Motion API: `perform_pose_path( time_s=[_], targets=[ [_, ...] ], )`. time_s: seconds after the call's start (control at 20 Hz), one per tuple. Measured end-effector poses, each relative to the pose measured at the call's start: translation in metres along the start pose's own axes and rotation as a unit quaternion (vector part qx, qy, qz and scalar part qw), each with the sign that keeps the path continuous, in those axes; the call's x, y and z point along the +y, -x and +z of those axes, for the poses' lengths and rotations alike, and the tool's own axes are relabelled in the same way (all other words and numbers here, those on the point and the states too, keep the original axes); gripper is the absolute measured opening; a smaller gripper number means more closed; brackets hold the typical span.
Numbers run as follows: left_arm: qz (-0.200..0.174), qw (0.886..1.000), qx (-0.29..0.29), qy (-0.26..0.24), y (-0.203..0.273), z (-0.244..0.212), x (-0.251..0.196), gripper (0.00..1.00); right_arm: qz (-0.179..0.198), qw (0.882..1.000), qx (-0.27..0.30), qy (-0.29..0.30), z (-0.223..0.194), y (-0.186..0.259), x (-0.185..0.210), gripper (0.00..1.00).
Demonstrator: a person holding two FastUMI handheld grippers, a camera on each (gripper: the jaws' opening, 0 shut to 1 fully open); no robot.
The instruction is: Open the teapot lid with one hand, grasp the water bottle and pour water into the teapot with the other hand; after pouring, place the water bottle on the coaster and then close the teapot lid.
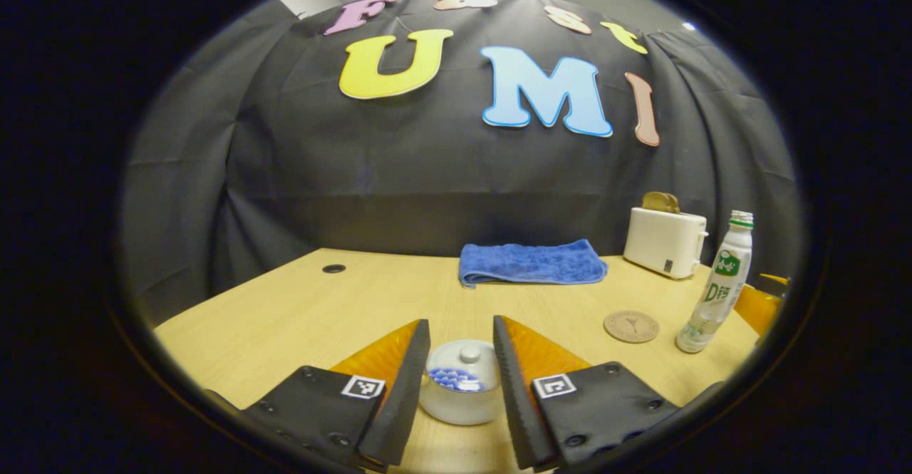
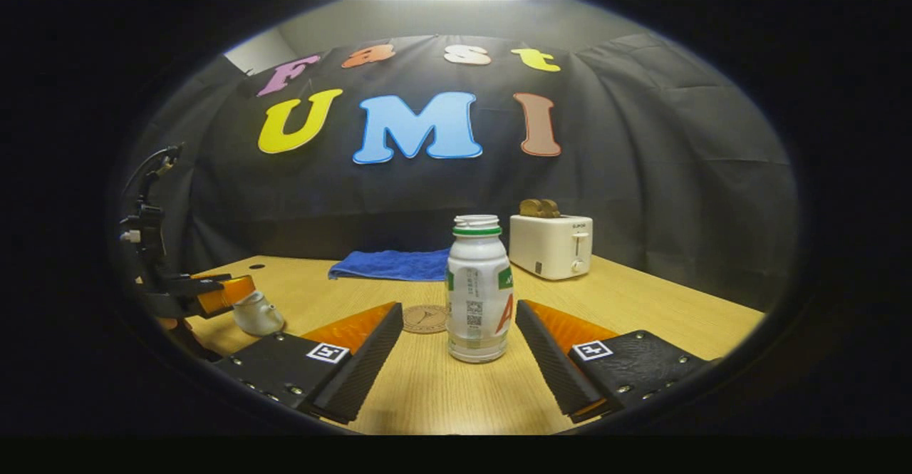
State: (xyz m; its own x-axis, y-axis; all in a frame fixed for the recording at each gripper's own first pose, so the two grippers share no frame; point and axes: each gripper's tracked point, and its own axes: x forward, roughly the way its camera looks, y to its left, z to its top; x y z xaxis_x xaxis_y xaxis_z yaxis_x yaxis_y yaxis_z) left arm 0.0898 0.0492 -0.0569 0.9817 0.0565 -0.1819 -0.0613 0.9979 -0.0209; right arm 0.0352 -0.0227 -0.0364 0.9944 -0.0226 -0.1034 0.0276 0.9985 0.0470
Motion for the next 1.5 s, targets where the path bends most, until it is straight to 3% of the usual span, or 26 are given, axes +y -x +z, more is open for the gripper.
perform_pose_path(
  time_s=[0.2,0.35,0.5,0.6,0.7,0.75,0.8,0.9,0.95,1.05,1.35,1.4,1.5],
  targets=[
    [0.003,1.000,0.017,-0.017,-0.005,-0.009,-0.001,0.52,-0.003,1.000,0.007,-0.002,-0.005,-0.001,-0.003,0.98],
    [0.006,0.999,0.021,-0.032,-0.005,-0.011,-0.001,0.53,-0.007,1.000,0.011,-0.006,-0.009,-0.002,-0.007,0.98],
    [0.009,0.999,0.021,-0.048,-0.012,-0.010,-0.004,0.32,-0.007,1.000,0.018,-0.010,-0.013,-0.003,-0.007,0.98],
    [0.008,0.998,0.022,-0.059,-0.007,-0.010,-0.005,0.32,-0.008,1.000,0.019,-0.012,-0.014,-0.003,-0.008,0.98],
    [0.015,0.998,0.021,-0.058,-0.011,-0.006,-0.005,0.15,-0.010,1.000,0.018,-0.011,-0.014,-0.003,-0.009,0.98],
    [0.017,0.998,0.025,-0.054,-0.009,-0.008,-0.003,0.19,-0.010,1.000,0.018,-0.011,-0.015,-0.003,-0.009,0.98],
    [0.017,0.998,0.025,-0.054,-0.009,-0.008,-0.004,0.09,-0.010,1.000,0.018,-0.010,-0.014,-0.004,-0.010,0.98],
    [0.019,0.998,0.023,-0.052,-0.009,-0.004,-0.004,0.12,-0.010,1.000,0.018,-0.010,-0.015,-0.005,-0.011,0.98],
    [0.016,0.998,0.023,-0.052,-0.009,-0.006,-0.005,0.05,-0.010,1.000,0.019,-0.010,-0.015,-0.005,-0.010,0.98],
    [0.004,0.999,0.019,-0.033,-0.007,-0.002,-0.007,0.10,-0.011,1.000,0.021,-0.010,-0.017,-0.005,-0.011,0.98],
    [-0.015,1.000,0.012,0.002,-0.002,0.012,-0.006,0.10,-0.015,1.000,0.022,-0.005,-0.017,-0.006,-0.012,0.98],
    [-0.018,1.000,0.009,0.006,-0.001,0.017,-0.006,0.10,-0.015,1.000,0.021,-0.003,-0.016,-0.007,-0.012,0.94],
    [-0.023,1.000,0.004,0.017,0.004,0.025,-0.005,0.10,-0.016,1.000,0.019,0.001,-0.015,-0.007,-0.011,0.98]
  ],
)
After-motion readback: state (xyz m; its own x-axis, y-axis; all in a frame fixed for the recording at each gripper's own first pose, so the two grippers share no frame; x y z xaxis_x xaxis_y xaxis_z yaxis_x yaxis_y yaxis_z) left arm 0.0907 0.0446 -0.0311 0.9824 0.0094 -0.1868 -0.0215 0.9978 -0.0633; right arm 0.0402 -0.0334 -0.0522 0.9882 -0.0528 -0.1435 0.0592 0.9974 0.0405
